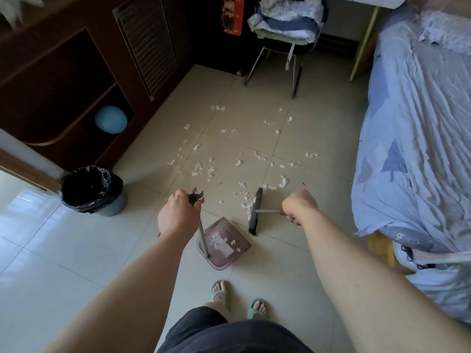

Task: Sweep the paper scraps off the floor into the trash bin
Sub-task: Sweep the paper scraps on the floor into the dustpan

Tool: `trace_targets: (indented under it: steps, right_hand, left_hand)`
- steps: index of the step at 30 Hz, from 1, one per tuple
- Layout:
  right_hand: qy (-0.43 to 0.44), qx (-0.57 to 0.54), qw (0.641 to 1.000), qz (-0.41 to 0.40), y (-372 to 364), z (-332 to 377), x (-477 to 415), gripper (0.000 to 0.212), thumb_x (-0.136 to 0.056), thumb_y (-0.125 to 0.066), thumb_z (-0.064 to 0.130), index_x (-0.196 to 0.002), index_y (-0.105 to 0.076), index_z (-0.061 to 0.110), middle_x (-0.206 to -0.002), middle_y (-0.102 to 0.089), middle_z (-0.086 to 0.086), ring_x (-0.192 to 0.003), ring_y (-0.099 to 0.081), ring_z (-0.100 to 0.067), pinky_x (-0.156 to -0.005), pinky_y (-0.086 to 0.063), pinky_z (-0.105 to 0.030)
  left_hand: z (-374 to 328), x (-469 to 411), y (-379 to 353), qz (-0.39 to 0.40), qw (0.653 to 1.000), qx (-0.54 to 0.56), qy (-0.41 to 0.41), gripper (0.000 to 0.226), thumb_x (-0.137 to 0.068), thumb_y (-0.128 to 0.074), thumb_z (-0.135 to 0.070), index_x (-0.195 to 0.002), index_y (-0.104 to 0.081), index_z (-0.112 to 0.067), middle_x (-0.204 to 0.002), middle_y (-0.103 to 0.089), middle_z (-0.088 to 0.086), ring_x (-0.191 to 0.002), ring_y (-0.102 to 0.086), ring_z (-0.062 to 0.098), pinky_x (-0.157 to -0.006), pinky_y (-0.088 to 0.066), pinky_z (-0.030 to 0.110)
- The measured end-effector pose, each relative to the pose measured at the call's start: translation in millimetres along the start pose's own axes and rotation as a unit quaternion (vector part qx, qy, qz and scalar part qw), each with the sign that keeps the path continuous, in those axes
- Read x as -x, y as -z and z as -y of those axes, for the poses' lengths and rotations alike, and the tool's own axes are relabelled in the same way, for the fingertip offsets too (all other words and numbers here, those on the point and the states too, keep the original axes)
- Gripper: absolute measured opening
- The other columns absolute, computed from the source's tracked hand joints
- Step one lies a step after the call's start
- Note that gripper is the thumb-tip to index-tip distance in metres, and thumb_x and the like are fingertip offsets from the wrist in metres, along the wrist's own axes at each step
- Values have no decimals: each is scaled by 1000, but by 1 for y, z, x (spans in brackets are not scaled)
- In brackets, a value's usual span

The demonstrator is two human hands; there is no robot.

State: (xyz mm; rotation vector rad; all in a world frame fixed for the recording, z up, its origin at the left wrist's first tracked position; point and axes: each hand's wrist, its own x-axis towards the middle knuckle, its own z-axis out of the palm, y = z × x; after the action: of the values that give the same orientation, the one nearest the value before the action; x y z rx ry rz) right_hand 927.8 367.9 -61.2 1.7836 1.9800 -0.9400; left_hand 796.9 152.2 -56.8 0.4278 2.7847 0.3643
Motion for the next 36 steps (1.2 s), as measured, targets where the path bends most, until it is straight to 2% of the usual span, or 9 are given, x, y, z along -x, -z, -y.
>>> trace_targets:
  steps: [3, 5, 7, 10, 13, 19, 23, 30, 36]
  right_hand:
    - [-5, -27, 1000, -3, -6, 12, 2, 7, -79, -56, 2, -74, -59, 3, -55, -59, -12, -48, -54, -22, -44, -40, -24]
    - [5, -20, 1000, -14, -5, 18, 4, 4, -81, -58, 5, -84, -55, 5, -65, -61, -11, -56, -56, -24, -48, -41, -24]
    - [34, 10, 999, -30, 0, 25, 6, 14, -84, -58, 6, -90, -46, 8, -78, -60, -10, -70, -58, -26, -55, -43, -25]
    - [78, 82, 991, -69, 11, 35, 10, 6, -86, -60, 10, -85, -55, 12, -86, -62, -9, -85, -64, -29, -64, -42, -26]
    - [116, 151, 976, -103, 20, 40, 11, 11, -87, -61, 13, -97, -65, 12, -101, -68, -9, -94, -64, -29, -66, -42, -26]
    - [146, 211, 961, -101, 34, 46, -11, 17, -89, -58, 11, -105, -65, 9, -109, -67, -10, -102, -64, -30, -72, -46, -29]
    - [172, 258, 947, -80, 43, 56, -31, 23, -90, -56, 9, -112, -63, 11, -116, -65, -9, -109, -61, -30, -83, -48, -30]
    - [252, 387, 886, -37, 42, 74, -57, 31, -89, -49, 3, -116, -62, 13, -122, -63, -8, -115, -59, -27, -90, -46, -31]
    - [323, 478, 817, -24, 52, 90, -60, 31, -89, -51, 6, -117, -63, 12, -121, -64, -8, -113, -61, -26, -86, -48, -29]
  left_hand:
    - [5, -11, 5, 6, 1000, 3, 6, 35, -95, -51, -41, -109, -52, -8, -111, -59, 10, -98, -59, 32, -71, -42, 34]
    - [6, -17, 7, 9, 1000, 7, 7, 36, -96, -51, -41, -109, -52, -8, -111, -59, 10, -99, -59, 31, -72, -41, 34]
    - [4, -21, 7, 11, 1000, 9, 6, 36, -96, -51, -41, -109, -52, -8, -112, -60, 10, -100, -59, 32, -72, -41, 34]
    - [-1, -26, 7, 13, 1000, 16, 10, 37, -96, -51, -41, -111, -51, -7, -113, -59, 10, -102, -59, 32, -73, -39, 33]
    - [-3, -29, 5, 10, 999, 28, 25, 36, -96, -51, -40, -110, -51, -8, -113, -60, 10, -102, -58, 33, -73, -39, 33]
    - [-7, -42, -2, -10, 993, 81, 85, 35, -94, -54, -40, -108, -53, -7, -106, -61, 11, -95, -58, 32, -71, -40, 33]
    - [-12, -55, -10, -14, 988, 99, 121, 37, -93, -54, -43, -110, -54, -10, -105, -62, 9, -92, -58, 31, -71, -42, 33]
    - [-32, -74, -25, -12, 982, 117, 149, 37, -93, -54, -43, -101, -50, -7, -102, -60, 13, -85, -57, 33, -71, -45, 37]
    - [-47, -84, -26, -30, 984, 103, 142, 38, -95, -53, -41, -104, -51, -4, -109, -59, 15, -97, -59, 36, -72, -40, 36]
